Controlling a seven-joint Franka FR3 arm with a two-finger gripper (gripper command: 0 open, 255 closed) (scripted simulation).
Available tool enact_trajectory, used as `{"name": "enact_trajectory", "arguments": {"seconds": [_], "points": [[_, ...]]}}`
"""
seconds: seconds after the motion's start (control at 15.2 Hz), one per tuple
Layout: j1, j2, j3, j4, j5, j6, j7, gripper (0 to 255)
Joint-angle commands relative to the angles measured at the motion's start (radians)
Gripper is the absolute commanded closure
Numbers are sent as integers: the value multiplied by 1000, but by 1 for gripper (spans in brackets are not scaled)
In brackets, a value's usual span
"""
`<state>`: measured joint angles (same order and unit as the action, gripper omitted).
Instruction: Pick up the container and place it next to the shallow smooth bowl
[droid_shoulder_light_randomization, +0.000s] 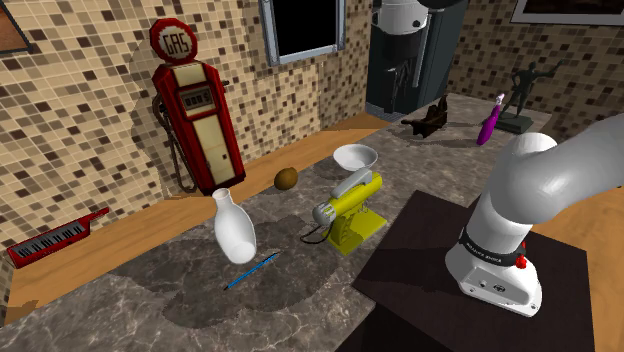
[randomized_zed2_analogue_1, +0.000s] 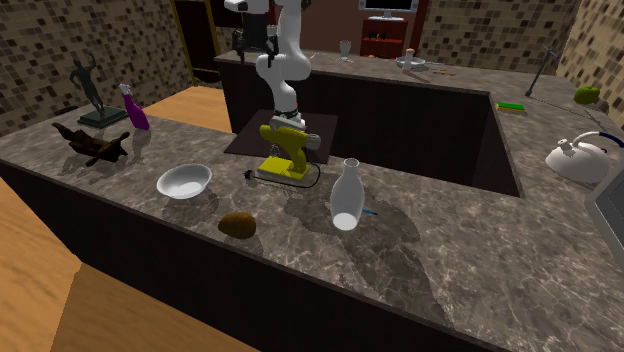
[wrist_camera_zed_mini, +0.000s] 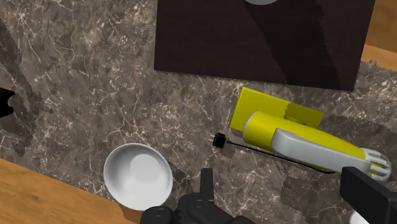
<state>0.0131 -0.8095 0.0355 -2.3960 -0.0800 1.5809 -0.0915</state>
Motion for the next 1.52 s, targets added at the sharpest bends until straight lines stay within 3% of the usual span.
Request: {"name": "enact_trajectory", "arguments": {"seconds": [0.0,0.73,1.45], "points": [[0,0,0,0,0,0,0,0],[43,337,158,132,103,167,205,0],[76,738,282,410,89,258,406,0]]}}
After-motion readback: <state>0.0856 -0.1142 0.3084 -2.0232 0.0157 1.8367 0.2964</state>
